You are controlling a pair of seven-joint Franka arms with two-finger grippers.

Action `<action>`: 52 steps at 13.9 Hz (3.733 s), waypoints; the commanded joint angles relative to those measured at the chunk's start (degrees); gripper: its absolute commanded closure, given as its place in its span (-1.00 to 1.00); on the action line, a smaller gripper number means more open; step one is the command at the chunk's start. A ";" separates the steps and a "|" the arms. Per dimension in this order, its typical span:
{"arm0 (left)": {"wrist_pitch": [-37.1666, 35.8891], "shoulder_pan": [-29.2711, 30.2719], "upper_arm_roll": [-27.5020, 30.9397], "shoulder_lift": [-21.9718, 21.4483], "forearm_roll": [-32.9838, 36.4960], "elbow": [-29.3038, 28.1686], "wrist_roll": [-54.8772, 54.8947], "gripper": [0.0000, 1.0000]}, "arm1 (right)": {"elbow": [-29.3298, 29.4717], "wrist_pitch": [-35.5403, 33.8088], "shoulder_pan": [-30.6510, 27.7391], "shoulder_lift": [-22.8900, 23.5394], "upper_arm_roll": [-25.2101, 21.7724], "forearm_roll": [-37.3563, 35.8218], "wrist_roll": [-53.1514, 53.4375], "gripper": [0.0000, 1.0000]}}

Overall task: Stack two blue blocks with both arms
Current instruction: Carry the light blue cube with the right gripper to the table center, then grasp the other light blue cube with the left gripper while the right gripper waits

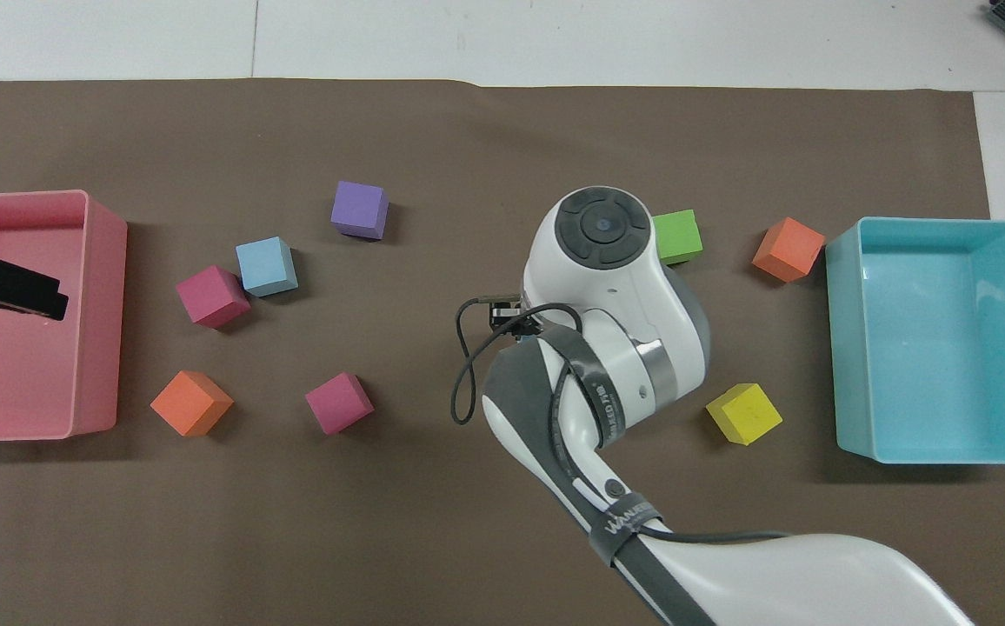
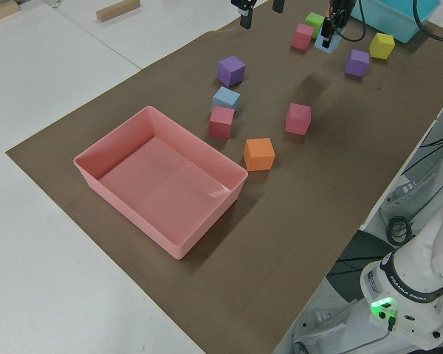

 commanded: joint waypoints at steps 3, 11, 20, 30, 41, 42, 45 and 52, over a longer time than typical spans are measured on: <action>-0.48 0.99 -0.54 -0.98 -0.79 -0.73 0.15 -1.00 | 9.82 1.26 1.99 9.55 -0.17 0.86 5.18 1.00; -0.39 0.99 -0.54 -0.89 -0.45 -0.64 0.15 -1.00 | 9.56 6.90 3.85 12.63 -0.08 0.60 7.56 1.00; 0.14 1.08 -0.54 -0.89 -0.09 -0.64 0.24 -1.00 | 7.01 6.47 4.29 11.75 -0.17 -1.60 -2.02 1.00; 0.14 1.17 -0.54 -0.72 -0.18 -0.37 0.77 -1.00 | 5.07 6.20 4.20 10.79 -0.17 -1.42 -1.40 -1.00; 1.71 1.08 -0.54 -0.81 -0.18 -0.72 0.15 -1.00 | -1.41 4.10 -1.94 -5.54 -0.70 0.06 -0.52 -1.00; 1.89 0.82 -0.54 -0.81 -0.18 -0.73 0.15 -1.00 | -2.56 2.70 -3.26 -7.74 -0.61 2.16 -2.18 -1.00; 4.52 0.20 -0.80 -0.37 -0.09 -2.21 0.06 -1.00 | -5.64 0.75 -8.26 -10.57 -0.70 14.60 -10.25 -1.00; 18.40 -2.61 -1.24 0.16 2.28 -13.89 -6.53 -1.00 | -15.30 7.07 -14.78 -10.75 -0.79 38.35 -39.51 -1.00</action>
